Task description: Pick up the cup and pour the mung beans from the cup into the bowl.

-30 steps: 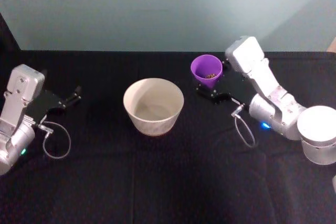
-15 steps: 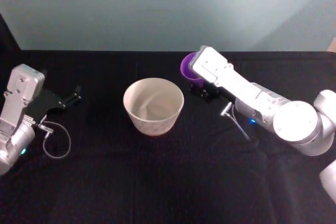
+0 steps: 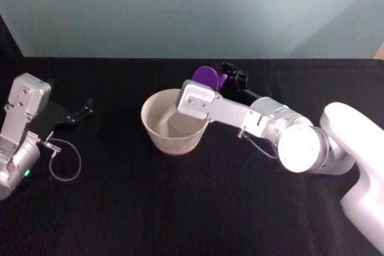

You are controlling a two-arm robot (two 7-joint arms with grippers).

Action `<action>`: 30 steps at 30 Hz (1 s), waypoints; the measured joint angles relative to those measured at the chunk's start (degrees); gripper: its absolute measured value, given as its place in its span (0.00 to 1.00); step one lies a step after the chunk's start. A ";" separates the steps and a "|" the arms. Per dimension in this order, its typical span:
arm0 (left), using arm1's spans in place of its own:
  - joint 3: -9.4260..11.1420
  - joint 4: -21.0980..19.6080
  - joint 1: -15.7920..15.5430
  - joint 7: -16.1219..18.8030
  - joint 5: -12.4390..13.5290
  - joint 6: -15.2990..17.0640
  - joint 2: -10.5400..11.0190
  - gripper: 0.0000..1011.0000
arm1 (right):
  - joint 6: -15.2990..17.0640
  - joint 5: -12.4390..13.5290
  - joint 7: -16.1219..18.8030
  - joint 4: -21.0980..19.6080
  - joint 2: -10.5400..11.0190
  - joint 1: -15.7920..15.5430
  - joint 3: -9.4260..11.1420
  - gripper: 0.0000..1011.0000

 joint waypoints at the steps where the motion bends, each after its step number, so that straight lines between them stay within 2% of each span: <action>1: 0.00 0.00 0.00 0.00 0.00 0.00 0.00 0.99 | 0.12 -0.79 -0.02 0.02 -0.06 0.15 -0.36 0.72; 16: 0.00 0.00 0.00 0.00 0.00 0.00 0.00 0.99 | 1.69 -12.11 0.85 0.63 -1.00 2.38 -5.96 0.72; 23: 0.00 0.00 0.00 0.00 0.00 0.00 0.00 0.99 | 2.18 -16.09 1.66 1.35 -1.28 3.37 -7.65 0.72; 27: 0.00 0.00 0.00 0.00 0.00 0.00 0.00 0.99 | 2.60 -19.36 2.32 1.82 -1.49 4.05 -8.83 0.72; 30: 0.00 0.00 0.00 0.00 0.00 0.00 0.00 0.99 | 2.60 -20.32 2.44 2.01 -1.62 4.20 -9.12 0.72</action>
